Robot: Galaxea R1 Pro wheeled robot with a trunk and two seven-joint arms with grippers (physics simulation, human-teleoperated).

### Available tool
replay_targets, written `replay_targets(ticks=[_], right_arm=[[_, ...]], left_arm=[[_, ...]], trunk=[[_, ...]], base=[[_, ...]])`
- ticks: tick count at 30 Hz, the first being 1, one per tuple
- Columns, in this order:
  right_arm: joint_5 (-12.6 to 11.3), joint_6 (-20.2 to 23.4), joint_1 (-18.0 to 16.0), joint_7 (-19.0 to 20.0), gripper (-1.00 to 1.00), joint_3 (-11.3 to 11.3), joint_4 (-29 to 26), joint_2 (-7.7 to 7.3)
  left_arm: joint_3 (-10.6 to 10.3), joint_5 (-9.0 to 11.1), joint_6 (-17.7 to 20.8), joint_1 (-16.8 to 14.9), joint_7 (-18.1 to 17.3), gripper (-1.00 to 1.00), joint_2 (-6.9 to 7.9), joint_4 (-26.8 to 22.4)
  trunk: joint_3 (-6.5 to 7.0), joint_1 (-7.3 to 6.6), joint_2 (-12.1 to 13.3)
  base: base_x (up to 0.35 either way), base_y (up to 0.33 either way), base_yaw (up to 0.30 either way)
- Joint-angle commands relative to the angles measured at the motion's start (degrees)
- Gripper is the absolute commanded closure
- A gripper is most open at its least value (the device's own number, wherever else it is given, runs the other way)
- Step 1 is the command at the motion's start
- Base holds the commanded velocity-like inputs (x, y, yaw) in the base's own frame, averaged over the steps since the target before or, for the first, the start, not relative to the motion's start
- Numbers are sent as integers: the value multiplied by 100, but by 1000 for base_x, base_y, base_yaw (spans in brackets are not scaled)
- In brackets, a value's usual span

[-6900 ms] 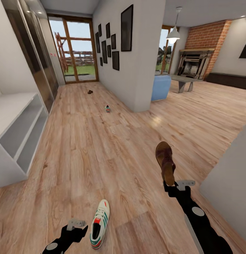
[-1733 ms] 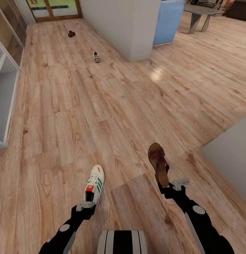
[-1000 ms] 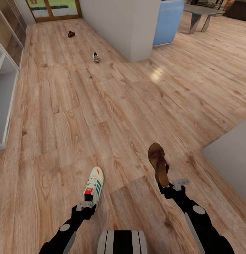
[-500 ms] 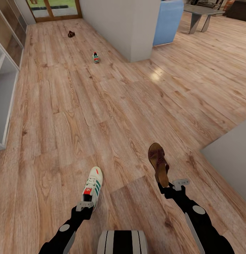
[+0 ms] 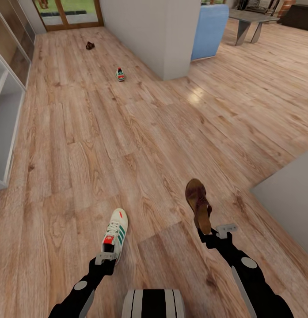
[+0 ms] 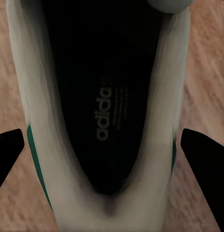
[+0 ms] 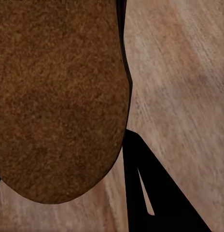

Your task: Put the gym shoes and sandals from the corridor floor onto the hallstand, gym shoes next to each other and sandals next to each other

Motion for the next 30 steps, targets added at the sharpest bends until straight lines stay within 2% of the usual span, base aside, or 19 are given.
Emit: replay_targets(ticks=[1,10,19,21,23,27,30], right_arm=[[-13,40,-1,27,100,-8,-8,3],[-4,23,-1,28,100,8,-65,1],[-4,22,-1,27,100,4,-127,-1],[-1,22,-1,27,100,6,-135,1],[12,19,2,24,100,1,-107,0],[26,4,5,14,100,0,-65,0],[125,-4,7,11,100,-4,-63,-2]], left_arm=[[50,-58,-20,-3,-37,100,-7,1],[52,-58,-20,5,-37,100,-3,1],[23,-58,-17,68,-37,100,69,-2],[93,-58,-22,72,-38,100,87,-4],[367,-63,-31,93,-46,100,107,-7],[647,-67,-47,193,-52,100,132,-9],[846,-67,-329,367,-49,100,192,1]], trunk=[[19,-3,0],[219,-26,12],[418,-50,24],[463,-55,27],[510,-60,30],[621,-70,35],[710,-78,39]], base=[[0,0,0],[0,0,0],[0,0,0],[0,0,0],[0,0,-46],[0,0,-109],[0,0,-117]])
